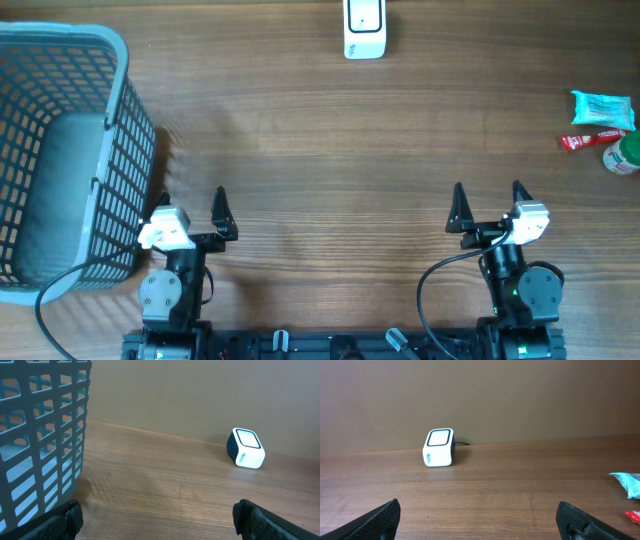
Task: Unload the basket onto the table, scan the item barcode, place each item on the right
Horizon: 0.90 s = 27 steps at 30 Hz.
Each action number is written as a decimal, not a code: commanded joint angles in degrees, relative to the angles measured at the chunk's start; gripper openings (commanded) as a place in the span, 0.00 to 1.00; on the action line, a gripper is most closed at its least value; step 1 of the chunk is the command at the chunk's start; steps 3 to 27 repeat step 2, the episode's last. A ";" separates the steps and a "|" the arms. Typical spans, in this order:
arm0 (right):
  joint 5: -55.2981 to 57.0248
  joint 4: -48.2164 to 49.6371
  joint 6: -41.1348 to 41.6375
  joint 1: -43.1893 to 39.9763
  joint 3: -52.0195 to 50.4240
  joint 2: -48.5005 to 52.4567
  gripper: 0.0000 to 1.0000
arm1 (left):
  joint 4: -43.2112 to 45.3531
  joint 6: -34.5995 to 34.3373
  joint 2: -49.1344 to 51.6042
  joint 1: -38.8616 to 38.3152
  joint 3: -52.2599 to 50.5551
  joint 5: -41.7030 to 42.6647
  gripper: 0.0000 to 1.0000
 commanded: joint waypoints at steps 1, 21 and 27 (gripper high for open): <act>-0.66 0.17 -1.14 0.24 -0.04 -0.96 1.00 | -0.02 1.11 -0.52 -0.22 -0.33 0.87 1.00; -0.66 0.17 -1.14 0.24 -0.04 -0.96 1.00 | 0.00 1.11 -0.52 -0.22 -0.33 0.87 1.00; -0.66 0.17 -1.14 0.24 -0.04 -0.96 1.00 | 0.00 1.11 -0.52 -0.22 -0.33 0.87 1.00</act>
